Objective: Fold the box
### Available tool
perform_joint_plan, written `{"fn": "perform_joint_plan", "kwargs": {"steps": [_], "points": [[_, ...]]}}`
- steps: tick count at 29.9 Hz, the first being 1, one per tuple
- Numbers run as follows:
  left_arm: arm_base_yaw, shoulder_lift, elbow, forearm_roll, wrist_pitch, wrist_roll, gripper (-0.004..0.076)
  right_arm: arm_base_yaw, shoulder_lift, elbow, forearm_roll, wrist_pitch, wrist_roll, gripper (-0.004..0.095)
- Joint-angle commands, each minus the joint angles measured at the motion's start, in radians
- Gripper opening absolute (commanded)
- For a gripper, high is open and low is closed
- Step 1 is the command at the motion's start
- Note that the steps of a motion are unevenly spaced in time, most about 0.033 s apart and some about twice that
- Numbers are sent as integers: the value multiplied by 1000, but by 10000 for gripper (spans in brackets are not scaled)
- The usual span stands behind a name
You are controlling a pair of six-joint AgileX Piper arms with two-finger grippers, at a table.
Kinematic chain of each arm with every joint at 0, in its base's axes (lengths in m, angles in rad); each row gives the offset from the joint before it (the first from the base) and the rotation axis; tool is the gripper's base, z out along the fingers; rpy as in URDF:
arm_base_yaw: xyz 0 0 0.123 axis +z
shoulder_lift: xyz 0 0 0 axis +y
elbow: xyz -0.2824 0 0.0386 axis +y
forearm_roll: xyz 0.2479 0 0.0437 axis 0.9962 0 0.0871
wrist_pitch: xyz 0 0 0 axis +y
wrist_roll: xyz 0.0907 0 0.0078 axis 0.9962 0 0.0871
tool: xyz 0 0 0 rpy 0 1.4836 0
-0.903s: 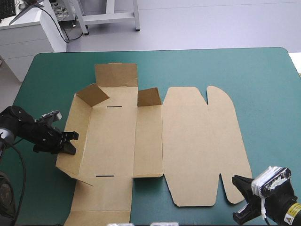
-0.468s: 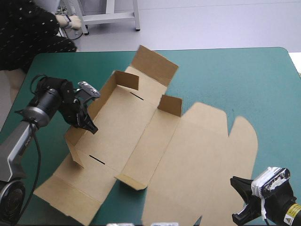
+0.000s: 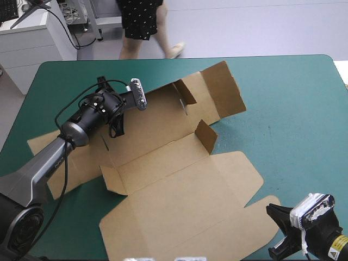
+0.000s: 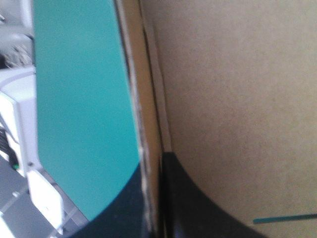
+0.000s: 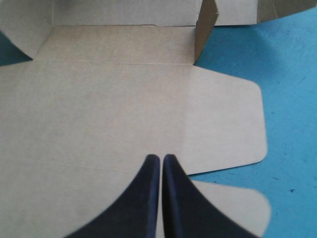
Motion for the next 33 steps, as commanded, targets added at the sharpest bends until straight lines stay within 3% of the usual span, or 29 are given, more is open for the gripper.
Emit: {"fn": "perform_joint_plan", "kwargs": {"steps": [1, 7, 11, 14, 19, 27, 33], "points": [[-41, -42, -35, 78, -136, 10, -8, -4, 10, -26, 10, -58, -12, 0], [-136, -44, -10, 83, -108, -33, -9, -4, 10, -26, 16, -57, -4, 0], [-222, -56, 55, 181, -158, -116, -9, -4, 10, -26, 16, -57, -4, 0], [-289, -76, 108, 357, -205, -274, -9, -4, 10, -26, 6, -57, -4, 0], [-379, -96, 193, 705, -189, -582, -9, -4, 10, -26, 4, -57, -4, 0], [-474, -106, 340, 1107, -52, -920, -8, -4, 10, -26, 4, -57, -4, 0], [-523, -106, 428, 1168, 23, -985, -8, -4, 10, -26, 4, -57, -4, 0]]}}
